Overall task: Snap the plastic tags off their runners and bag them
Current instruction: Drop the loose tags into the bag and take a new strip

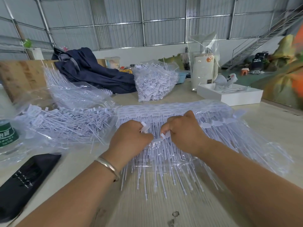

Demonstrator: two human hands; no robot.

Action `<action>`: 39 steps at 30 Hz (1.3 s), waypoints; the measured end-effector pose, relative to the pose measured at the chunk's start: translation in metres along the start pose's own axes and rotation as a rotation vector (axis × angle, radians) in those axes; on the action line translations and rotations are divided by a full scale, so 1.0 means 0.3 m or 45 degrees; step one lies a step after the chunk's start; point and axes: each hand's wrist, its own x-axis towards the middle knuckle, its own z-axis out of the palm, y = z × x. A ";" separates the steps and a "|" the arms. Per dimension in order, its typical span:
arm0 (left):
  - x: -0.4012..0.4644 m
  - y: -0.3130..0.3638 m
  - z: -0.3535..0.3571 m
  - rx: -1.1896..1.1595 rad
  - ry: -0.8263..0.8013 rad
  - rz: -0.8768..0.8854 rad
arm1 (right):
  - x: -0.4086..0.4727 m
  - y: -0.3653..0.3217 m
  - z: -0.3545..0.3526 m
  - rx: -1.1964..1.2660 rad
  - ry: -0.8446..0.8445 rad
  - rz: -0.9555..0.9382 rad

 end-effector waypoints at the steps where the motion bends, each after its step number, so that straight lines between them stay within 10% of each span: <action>1: -0.002 0.005 0.002 0.049 0.028 0.008 | 0.001 -0.003 -0.002 -0.017 0.009 -0.005; 6: -0.005 -0.027 -0.063 0.440 0.216 -0.077 | -0.001 0.030 -0.028 0.073 0.303 0.002; 10: 0.009 -0.017 -0.045 -0.538 0.052 -0.188 | 0.010 0.048 -0.006 0.156 0.406 0.138; 15: 0.000 -0.009 0.033 -1.046 -0.131 -0.494 | -0.001 0.032 0.035 0.267 0.391 0.067; 25: -0.014 -0.004 0.021 -1.144 -0.211 -0.510 | -0.014 0.014 0.030 0.300 0.315 -0.074; 31: -0.001 -0.022 -0.009 -1.255 -0.112 -0.514 | -0.012 0.041 -0.014 -0.238 0.251 0.061; 39: -0.014 -0.028 -0.050 -1.639 -0.427 -0.415 | -0.016 0.033 -0.015 0.764 0.248 0.159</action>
